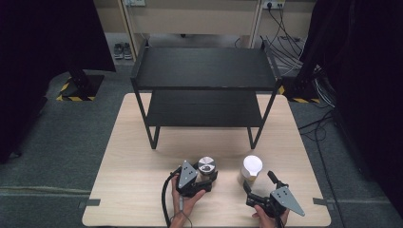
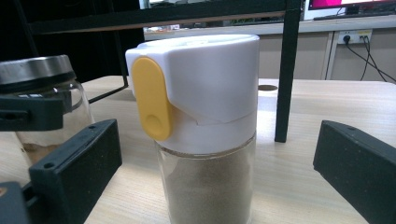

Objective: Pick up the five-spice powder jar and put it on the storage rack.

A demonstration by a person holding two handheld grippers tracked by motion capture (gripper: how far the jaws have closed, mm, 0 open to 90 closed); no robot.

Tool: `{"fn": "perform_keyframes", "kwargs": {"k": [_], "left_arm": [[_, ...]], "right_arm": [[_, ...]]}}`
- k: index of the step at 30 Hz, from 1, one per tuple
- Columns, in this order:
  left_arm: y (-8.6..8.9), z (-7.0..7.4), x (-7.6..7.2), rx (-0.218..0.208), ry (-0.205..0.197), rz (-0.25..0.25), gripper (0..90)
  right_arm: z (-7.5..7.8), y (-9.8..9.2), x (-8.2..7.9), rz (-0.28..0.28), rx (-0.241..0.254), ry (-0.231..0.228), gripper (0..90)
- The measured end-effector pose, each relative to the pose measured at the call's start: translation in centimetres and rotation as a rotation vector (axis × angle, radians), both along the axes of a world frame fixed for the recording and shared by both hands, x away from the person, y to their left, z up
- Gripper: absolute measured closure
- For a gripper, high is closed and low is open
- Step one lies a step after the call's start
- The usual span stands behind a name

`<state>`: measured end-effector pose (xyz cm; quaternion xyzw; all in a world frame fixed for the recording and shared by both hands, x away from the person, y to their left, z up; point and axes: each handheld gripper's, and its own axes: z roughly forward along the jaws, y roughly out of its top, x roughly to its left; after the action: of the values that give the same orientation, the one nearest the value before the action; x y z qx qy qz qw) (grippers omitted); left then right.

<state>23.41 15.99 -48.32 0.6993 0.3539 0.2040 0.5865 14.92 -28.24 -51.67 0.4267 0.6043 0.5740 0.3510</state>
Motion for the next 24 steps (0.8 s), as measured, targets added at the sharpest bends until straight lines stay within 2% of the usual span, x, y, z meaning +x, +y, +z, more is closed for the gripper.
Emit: {"fn": "perform_keyframes", "kwargs": {"k": [13, 17, 24], "left_arm": [[1.4, 2.5, -0.1, 0.02, -0.016, -0.04, 30.6], [1.9, 3.4, 0.3, 0.015, -0.005, -0.067, 30.6], [2.6, 4.8, 0.4, 0.022, -0.025, -0.081, 30.6]], "right_arm": [[0.0, 0.0, 0.0, -0.002, 0.002, -0.001, 1.3], [0.0, 0.0, 0.0, -0.003, 0.002, -0.001, 1.3], [0.0, 0.0, 0.0, -0.003, 0.004, -0.001, 1.3]]}}
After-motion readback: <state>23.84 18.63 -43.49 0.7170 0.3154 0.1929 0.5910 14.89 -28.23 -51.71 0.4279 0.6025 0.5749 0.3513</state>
